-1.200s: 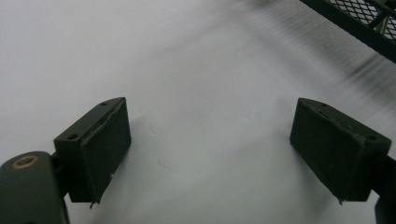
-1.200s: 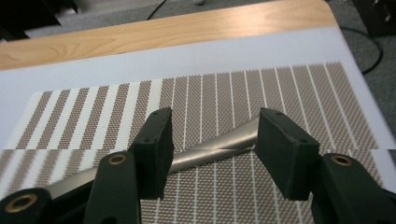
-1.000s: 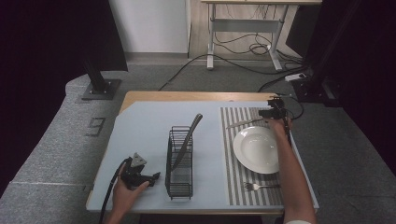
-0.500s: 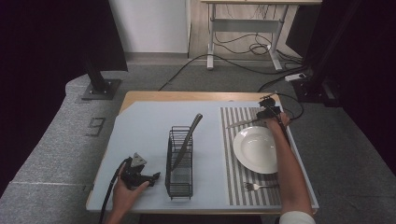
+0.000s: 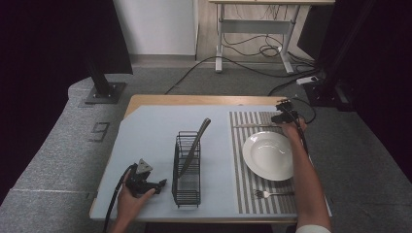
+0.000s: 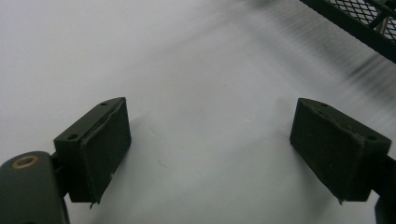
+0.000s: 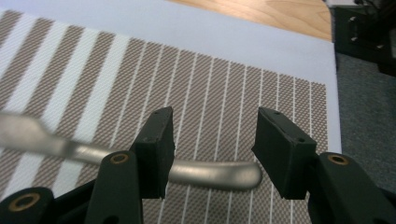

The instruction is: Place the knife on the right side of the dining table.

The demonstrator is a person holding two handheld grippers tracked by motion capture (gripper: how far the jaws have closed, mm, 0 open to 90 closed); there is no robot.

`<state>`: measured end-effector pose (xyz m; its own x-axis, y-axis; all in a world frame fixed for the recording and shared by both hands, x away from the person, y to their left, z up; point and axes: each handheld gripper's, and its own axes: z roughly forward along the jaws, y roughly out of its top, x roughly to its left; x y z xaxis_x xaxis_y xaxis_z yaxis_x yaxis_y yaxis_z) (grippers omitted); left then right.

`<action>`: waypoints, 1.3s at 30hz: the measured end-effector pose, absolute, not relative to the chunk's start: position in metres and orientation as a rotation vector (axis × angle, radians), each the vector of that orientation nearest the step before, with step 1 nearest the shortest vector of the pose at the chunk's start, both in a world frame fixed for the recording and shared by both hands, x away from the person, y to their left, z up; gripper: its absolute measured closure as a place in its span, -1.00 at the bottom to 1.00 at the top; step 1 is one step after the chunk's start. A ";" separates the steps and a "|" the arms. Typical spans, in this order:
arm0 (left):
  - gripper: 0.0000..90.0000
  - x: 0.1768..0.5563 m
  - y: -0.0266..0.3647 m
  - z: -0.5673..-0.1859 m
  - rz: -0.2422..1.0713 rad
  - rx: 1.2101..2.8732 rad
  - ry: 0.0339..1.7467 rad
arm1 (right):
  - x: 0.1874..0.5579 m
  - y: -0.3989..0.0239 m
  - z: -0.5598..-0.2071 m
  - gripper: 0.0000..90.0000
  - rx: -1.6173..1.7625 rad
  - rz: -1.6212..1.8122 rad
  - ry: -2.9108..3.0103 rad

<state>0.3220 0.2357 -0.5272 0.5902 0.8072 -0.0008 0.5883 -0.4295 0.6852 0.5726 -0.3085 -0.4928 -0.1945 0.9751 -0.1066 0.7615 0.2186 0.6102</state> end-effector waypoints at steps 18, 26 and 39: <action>-0.74 0.322 0.236 -0.527 0.436 2.168 1.102 | 0.548 -0.308 -0.483 -0.04 1.685 0.758 2.007; -0.74 0.322 0.236 -0.527 0.436 2.168 1.102 | 0.511 -0.295 -0.460 -0.07 1.625 0.955 1.986; -0.74 0.322 0.236 -0.527 0.436 2.169 1.102 | 0.448 -0.253 -0.446 -0.06 1.438 1.164 2.016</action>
